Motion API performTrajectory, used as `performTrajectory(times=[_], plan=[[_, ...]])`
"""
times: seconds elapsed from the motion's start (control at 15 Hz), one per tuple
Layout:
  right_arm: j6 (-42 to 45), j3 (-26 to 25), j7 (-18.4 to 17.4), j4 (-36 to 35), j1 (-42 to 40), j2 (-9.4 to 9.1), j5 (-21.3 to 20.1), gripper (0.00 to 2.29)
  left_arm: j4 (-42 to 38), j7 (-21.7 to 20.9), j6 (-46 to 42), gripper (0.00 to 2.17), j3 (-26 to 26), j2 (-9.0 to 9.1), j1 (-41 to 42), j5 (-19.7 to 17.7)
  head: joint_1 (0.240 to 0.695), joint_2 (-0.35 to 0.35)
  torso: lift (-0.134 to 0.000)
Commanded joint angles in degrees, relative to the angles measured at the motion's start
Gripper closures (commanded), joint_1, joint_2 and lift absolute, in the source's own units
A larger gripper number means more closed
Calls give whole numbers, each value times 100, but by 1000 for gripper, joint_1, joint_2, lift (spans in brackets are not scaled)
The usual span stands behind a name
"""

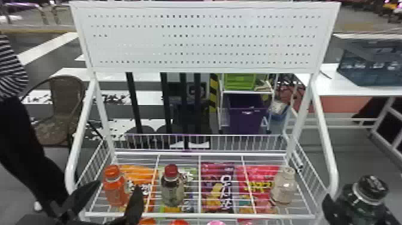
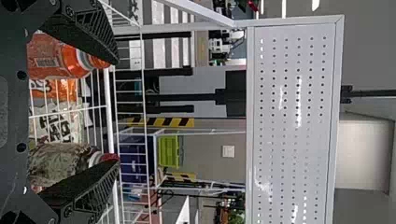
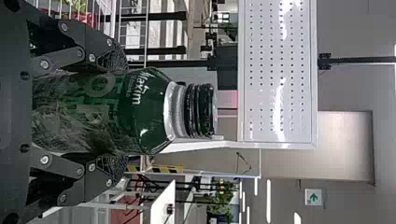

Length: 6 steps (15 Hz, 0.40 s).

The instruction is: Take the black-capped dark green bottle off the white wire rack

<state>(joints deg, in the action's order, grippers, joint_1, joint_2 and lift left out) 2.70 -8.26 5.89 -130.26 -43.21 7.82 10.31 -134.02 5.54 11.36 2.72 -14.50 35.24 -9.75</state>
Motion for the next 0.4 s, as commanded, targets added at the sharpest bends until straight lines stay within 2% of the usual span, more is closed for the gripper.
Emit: performTrajectory(times=[0.0, 0.33], plan=[[-3, 0, 0, 1, -3, 0, 6, 1578, 8, 0, 3, 144, 0, 0, -9, 0, 499, 0, 0], [-3, 0, 0, 1, -12, 0, 6, 1578, 8, 0, 3, 144, 0, 0, 0, 0, 499, 0, 0]])
